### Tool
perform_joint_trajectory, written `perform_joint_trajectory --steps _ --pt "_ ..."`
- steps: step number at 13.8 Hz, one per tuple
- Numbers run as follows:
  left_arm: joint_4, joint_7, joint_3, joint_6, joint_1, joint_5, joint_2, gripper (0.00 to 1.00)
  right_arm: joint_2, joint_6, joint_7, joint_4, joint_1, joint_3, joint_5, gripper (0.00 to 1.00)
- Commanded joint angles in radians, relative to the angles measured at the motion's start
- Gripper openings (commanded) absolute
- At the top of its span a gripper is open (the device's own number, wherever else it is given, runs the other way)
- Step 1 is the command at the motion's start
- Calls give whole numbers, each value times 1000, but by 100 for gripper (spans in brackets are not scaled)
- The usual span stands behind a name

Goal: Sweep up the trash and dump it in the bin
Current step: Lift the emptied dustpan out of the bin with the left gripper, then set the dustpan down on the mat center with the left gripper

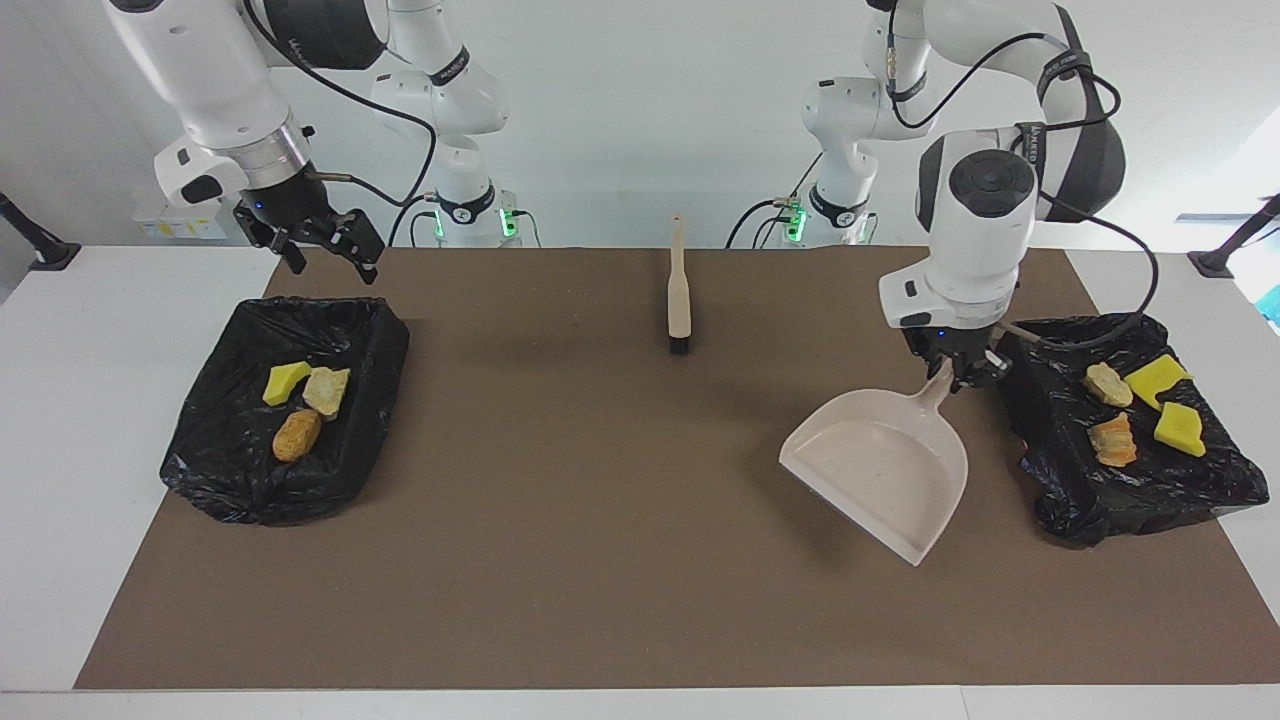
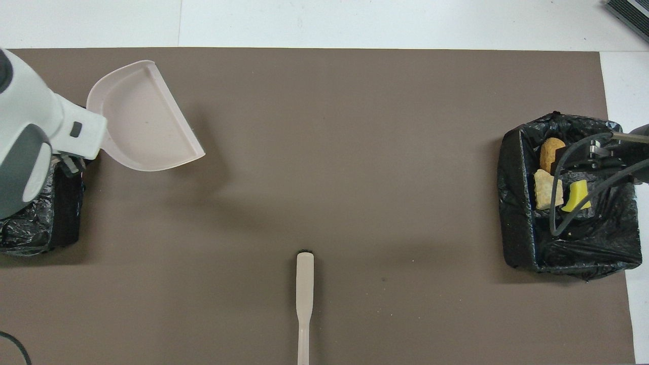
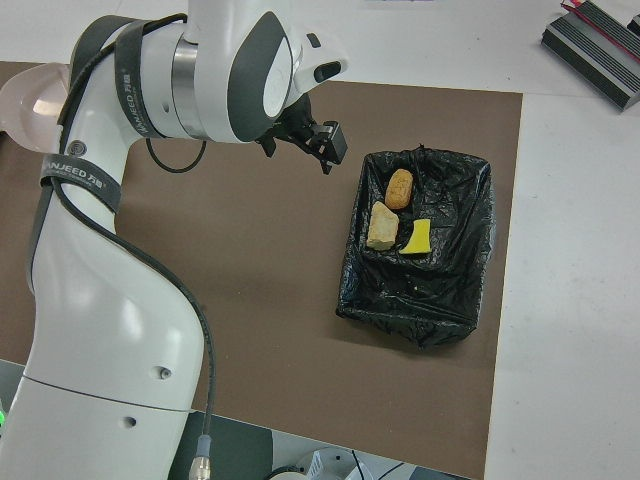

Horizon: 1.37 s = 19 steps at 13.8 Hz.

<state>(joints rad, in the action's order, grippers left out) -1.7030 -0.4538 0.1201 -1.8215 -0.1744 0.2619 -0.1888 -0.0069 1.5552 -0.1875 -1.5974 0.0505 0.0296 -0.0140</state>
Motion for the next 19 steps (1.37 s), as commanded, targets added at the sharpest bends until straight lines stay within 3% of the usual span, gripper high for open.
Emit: perform_joint_trajectory --steps 1,8,11,16,19 --pt "-4 180 -20 -56 -98 -50 -24 0 -7 -14 -18 2 3 1 -17 100" --pt "95 663 -22 -87 -244 -216 -155 0 -7 -14 -18 2 3 1 -17 100" --pt "91 773 -22 -201 -246 -338 -175 0 -7 -14 -18 2 3 1 -17 100" --pt "80 860 -20 -277 -273 -348 -196 0 -7 -12 -18 2 3 1 -17 100" --pt "86 943 -22 -320 -327 -337 -247 0 -7 -14 -18 2 3 1 -17 100"
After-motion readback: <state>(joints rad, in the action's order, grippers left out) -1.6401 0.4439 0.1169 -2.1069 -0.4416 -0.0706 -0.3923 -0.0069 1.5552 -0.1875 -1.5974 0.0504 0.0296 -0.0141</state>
